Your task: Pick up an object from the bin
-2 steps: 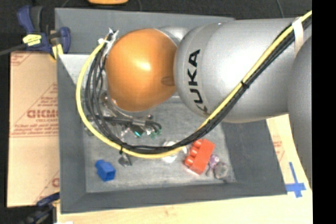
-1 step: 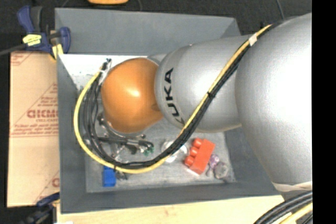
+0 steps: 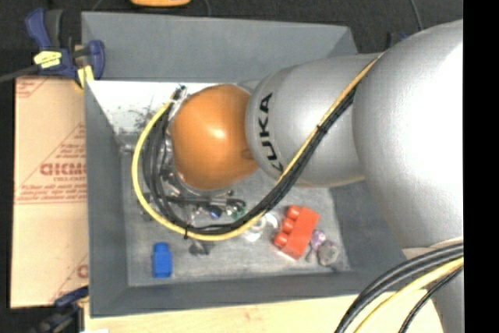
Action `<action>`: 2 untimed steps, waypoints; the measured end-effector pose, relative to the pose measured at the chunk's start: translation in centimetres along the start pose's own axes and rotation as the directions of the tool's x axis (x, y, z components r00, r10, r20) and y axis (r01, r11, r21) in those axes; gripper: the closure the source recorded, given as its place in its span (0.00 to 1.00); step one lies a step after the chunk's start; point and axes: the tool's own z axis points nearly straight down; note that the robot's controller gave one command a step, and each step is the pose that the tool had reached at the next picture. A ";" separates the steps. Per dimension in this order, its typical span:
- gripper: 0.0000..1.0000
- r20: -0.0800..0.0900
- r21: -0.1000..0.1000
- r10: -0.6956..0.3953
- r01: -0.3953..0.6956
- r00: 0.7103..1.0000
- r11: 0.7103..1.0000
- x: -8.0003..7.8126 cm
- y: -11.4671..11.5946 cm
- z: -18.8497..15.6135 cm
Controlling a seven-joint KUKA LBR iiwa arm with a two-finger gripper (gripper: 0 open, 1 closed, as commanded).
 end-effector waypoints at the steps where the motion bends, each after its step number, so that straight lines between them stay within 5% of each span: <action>1: 0.00 0.002 0.001 -0.127 0.127 0.992 0.992 0.6 5.6 4.0; 2: 0.00 -0.004 0.001 -0.382 0.383 0.924 0.924 -1.5 4.0 4.0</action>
Offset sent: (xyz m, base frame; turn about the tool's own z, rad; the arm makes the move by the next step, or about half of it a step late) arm -0.0463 0.0352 -0.0402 -0.1279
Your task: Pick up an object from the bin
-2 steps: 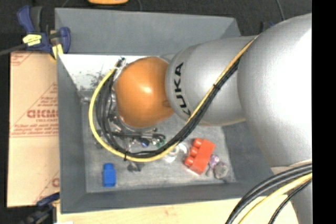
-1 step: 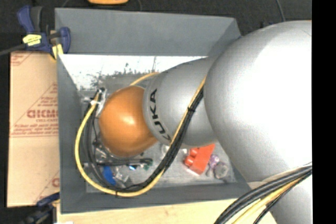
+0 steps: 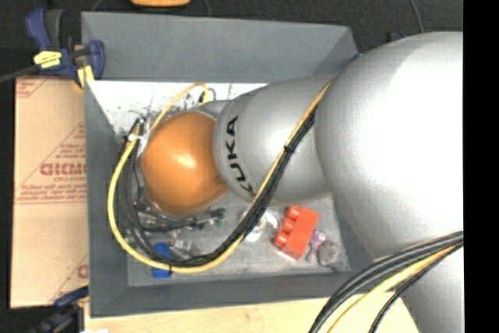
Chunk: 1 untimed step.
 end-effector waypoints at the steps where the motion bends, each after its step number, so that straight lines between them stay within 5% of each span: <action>1: 1.00 0.006 -0.002 0.004 -0.004 1.000 1.000 -0.2 0.1 0.0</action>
Offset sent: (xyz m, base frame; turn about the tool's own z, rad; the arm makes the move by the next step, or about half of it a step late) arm 0.0000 0.0000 0.0000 0.0000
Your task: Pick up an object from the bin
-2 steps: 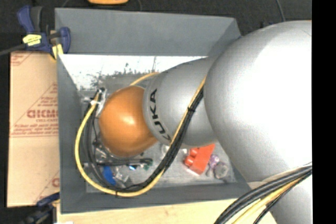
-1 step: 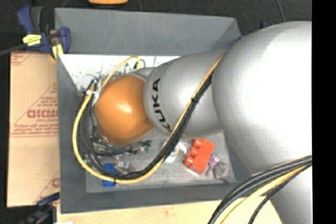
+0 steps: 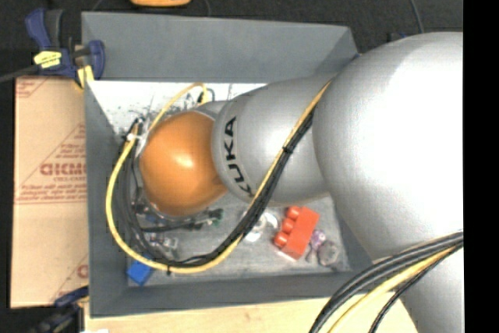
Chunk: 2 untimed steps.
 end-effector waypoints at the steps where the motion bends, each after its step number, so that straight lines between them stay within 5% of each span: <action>1: 1.00 0.006 0.007 -0.028 0.027 1.000 1.000 1.0 2.2 -9.3; 2: 0.00 0.001 0.000 -0.024 0.024 1.000 1.000 1.0 2.3 -8.8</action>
Offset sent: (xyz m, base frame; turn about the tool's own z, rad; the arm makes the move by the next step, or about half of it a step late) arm -0.0260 -0.0019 0.0879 -0.0322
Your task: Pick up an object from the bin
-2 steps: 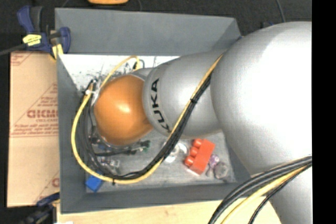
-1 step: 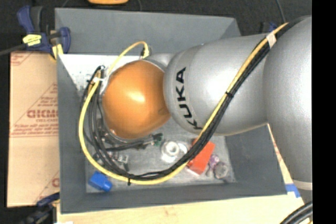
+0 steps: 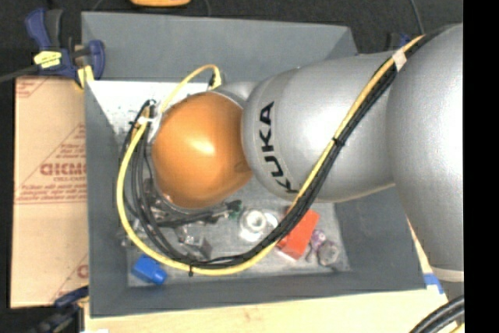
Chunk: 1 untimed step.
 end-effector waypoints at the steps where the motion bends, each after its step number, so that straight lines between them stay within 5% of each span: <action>1: 0.00 -0.002 -0.002 -0.379 0.379 0.925 0.925 -0.2 -5.0 8.6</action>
Offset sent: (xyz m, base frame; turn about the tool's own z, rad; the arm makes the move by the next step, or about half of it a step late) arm 0.0478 -0.0127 -0.0843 -0.3919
